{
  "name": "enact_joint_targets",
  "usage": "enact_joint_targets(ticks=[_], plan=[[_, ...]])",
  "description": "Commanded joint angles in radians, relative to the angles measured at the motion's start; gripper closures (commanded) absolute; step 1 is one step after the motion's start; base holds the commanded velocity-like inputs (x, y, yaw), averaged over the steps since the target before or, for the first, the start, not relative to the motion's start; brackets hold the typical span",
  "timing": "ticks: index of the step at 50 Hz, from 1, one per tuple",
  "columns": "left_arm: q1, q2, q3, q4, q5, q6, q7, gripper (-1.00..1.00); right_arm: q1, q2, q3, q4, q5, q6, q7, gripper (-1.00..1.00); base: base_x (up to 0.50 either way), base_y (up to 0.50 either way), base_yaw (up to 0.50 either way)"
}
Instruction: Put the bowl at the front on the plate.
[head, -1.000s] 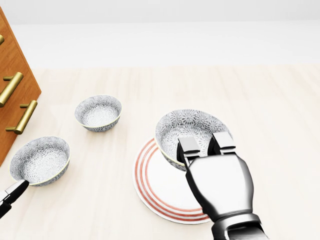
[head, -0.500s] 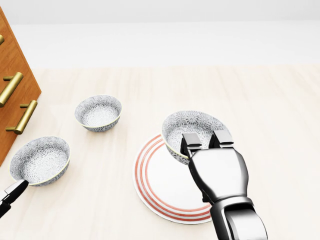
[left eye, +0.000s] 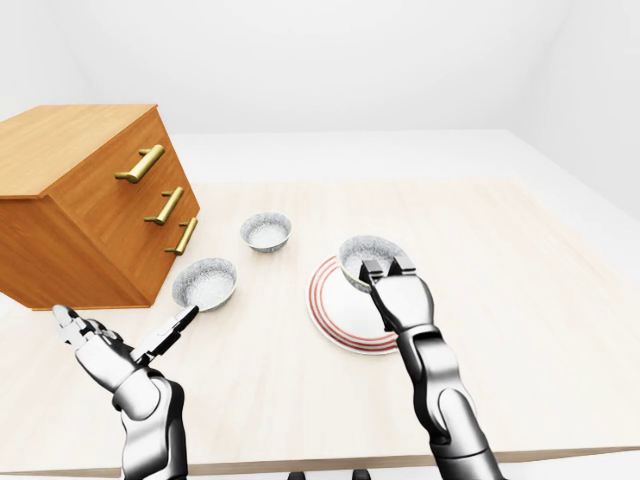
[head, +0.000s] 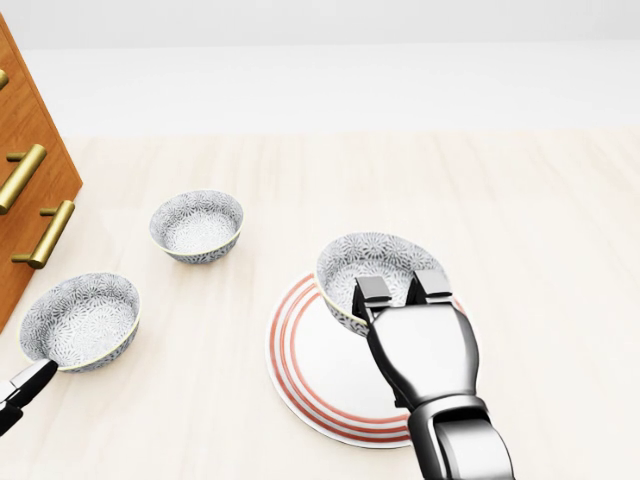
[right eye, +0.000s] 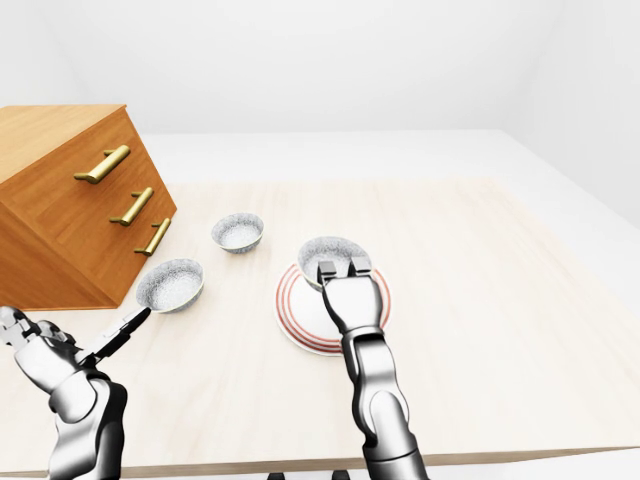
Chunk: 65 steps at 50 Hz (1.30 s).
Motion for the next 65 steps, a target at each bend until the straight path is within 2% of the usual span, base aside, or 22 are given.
enact_joint_targets(ticks=[1, 2, 3, 4, 7, 29, 37, 42, 65], plan=[[-0.004, 0.004, -0.003, 0.021, -0.002, -0.017, 0.000, -1.00, 0.014, -0.005, 0.005, 0.032, 0.010, 0.000, -0.061, 1.00, 0.00, 0.00, 0.00], [0.003, 0.003, -0.003, -0.003, -0.004, -0.001, 0.000, -1.00, 0.015, -0.011, 0.005, 0.037, -0.007, 0.000, -0.054, 1.00, 0.00, 0.00, 0.00], [0.004, 0.001, -0.002, -0.004, -0.003, 0.000, 0.000, -1.00, 0.016, -0.012, 0.005, 0.040, -0.030, 0.000, -0.048, 1.00, 0.00, 0.00, 0.00], [0.001, 0.001, -0.002, 0.005, -0.002, -0.007, 0.000, -1.00, 0.014, -0.010, 0.005, 0.048, -0.060, 0.000, -0.043, 1.00, 0.00, 0.00, 0.00], [-0.008, 0.003, -0.004, 0.034, -0.001, -0.024, 0.000, -1.00, 0.026, -0.008, 0.010, 0.040, -0.015, 0.000, -0.071, 1.00, 0.00, 0.00, 0.00], [-0.007, 0.006, -0.007, 0.035, -0.003, -0.024, 0.000, -1.00, 0.027, -0.008, 0.010, 0.039, -0.014, 0.000, -0.072, 1.00, 0.00, 0.00, 0.00], [-0.015, 0.007, -0.006, 0.064, -0.005, -0.024, 0.000, -1.00, -0.050, -0.002, 0.004, 0.113, -0.045, 0.000, -0.038, 1.00, 0.00, 0.00, 0.00], [-0.007, 0.008, -0.008, 0.044, -0.007, -0.024, 0.000, -1.00, -0.085, 0.007, -0.001, 0.212, -0.026, 0.000, -0.080, 1.00, 0.00, 0.00, 0.00], [-0.004, 0.006, -0.006, 0.029, -0.005, -0.024, 0.000, -1.00, -0.048, -0.005, 0.001, 0.204, 0.008, 0.000, -0.105, 1.00, 0.00, 0.00, 0.00]])
